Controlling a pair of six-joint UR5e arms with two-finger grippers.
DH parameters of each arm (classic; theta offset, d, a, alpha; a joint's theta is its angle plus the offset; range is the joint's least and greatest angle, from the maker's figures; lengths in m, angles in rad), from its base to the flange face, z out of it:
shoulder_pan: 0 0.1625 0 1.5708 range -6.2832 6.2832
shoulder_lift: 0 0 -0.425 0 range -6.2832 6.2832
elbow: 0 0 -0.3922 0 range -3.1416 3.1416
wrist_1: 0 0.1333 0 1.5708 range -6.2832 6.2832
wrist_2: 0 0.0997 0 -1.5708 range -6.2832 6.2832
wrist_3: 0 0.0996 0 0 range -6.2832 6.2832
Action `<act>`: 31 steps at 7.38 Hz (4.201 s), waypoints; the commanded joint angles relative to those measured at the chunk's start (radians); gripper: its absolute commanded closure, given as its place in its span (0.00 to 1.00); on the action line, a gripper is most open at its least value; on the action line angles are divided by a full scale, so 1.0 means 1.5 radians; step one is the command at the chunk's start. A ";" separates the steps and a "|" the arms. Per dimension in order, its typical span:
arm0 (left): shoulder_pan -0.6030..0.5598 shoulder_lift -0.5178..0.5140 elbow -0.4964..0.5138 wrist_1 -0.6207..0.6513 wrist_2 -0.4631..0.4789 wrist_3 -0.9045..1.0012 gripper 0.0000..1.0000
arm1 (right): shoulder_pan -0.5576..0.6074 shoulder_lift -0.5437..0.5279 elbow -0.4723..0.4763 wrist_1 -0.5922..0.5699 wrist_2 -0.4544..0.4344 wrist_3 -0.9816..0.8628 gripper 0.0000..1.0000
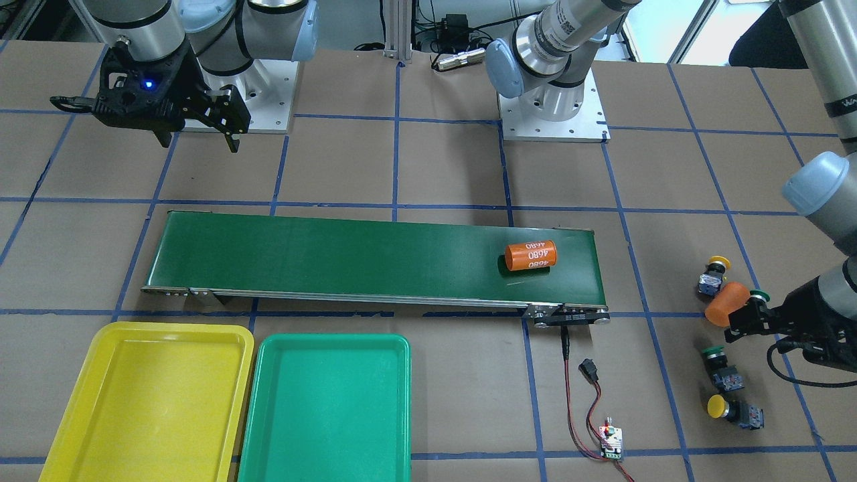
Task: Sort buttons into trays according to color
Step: 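Move the left gripper back and grasp a green-capped push-button, then place the green-capped button on the belt and release with left gripper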
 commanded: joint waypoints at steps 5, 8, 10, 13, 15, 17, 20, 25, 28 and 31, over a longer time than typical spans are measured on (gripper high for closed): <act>-0.034 -0.052 0.014 0.042 -0.013 -0.065 0.00 | -0.001 0.003 0.000 -0.006 0.002 -0.008 0.20; -0.036 -0.061 0.014 0.061 -0.016 -0.064 0.00 | -0.001 0.003 0.000 -0.005 -0.001 -0.006 0.36; -0.034 -0.060 0.012 0.061 -0.029 -0.058 0.00 | 0.000 0.000 0.001 -0.004 -0.002 -0.007 0.28; -0.033 -0.067 0.015 0.061 -0.030 -0.058 0.04 | 0.000 0.001 0.000 -0.004 -0.003 -0.007 0.26; -0.031 -0.070 0.016 0.062 -0.030 -0.055 0.24 | 0.000 0.000 0.000 -0.004 -0.002 -0.007 0.25; -0.035 -0.069 0.016 0.062 -0.030 -0.060 0.81 | 0.000 0.002 0.000 -0.004 -0.003 -0.008 0.25; -0.040 -0.048 0.014 0.057 -0.027 -0.060 1.00 | 0.000 0.000 0.000 -0.004 -0.003 -0.008 0.24; -0.157 0.126 -0.109 0.018 -0.028 -0.196 1.00 | 0.001 0.001 0.001 -0.003 -0.003 -0.006 0.23; -0.248 0.240 -0.245 0.014 -0.029 -0.308 1.00 | 0.001 -0.003 0.001 -0.003 -0.003 -0.007 0.22; -0.269 0.279 -0.304 0.017 -0.025 -0.341 1.00 | 0.001 -0.004 0.004 0.004 -0.004 -0.007 0.22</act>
